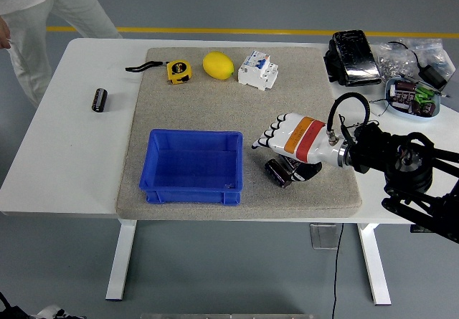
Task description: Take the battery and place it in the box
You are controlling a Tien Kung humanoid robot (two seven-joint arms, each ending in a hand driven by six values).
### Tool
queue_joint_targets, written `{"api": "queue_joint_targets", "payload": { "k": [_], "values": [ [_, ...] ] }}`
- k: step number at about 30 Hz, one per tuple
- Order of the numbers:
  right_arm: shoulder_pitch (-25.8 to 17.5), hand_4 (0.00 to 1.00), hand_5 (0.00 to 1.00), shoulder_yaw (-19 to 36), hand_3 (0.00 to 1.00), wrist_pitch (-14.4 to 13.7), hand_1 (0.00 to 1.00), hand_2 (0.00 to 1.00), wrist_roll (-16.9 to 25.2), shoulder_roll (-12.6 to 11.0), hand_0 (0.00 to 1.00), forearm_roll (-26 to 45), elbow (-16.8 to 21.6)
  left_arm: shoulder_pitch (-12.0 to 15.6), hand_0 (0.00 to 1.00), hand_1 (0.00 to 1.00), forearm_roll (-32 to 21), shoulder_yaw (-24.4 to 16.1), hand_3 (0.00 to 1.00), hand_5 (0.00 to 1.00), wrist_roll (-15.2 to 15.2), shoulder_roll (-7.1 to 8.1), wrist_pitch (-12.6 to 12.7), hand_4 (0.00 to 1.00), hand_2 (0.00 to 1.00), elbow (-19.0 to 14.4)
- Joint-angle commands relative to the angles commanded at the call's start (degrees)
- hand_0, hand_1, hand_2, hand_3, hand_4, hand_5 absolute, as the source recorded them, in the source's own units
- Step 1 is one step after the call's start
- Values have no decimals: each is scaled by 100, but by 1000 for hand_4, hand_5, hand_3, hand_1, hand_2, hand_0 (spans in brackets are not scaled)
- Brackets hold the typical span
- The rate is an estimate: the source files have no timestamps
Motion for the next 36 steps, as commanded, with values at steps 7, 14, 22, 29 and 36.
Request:
{"api": "queue_joint_targets", "payload": {
  "k": [7,14,22,29,36],
  "values": [
    [170,998,197,-149,816,62,712,755,33,212,714,-32,-354,-3,740,711,47,-34,623,534,13,2,-5,639,753,-2],
    [238,998,188,-210,791,218,712,743,-4,366,713,-5,-637,17,740,708,51,-35,622,534,6,8,5,639,753,-2],
    [229,998,165,-185,763,287,692,723,-9,416,693,60,-829,24,740,708,41,-25,623,531,7,5,-2,639,753,-9],
    [253,998,164,-66,762,331,686,722,-38,399,689,66,-841,28,740,709,109,-68,620,532,25,19,-16,640,752,-12],
    [239,998,160,-48,762,357,685,720,-23,419,680,170,-1030,-12,740,708,89,-34,622,531,23,20,-29,639,753,-23]
  ]
}}
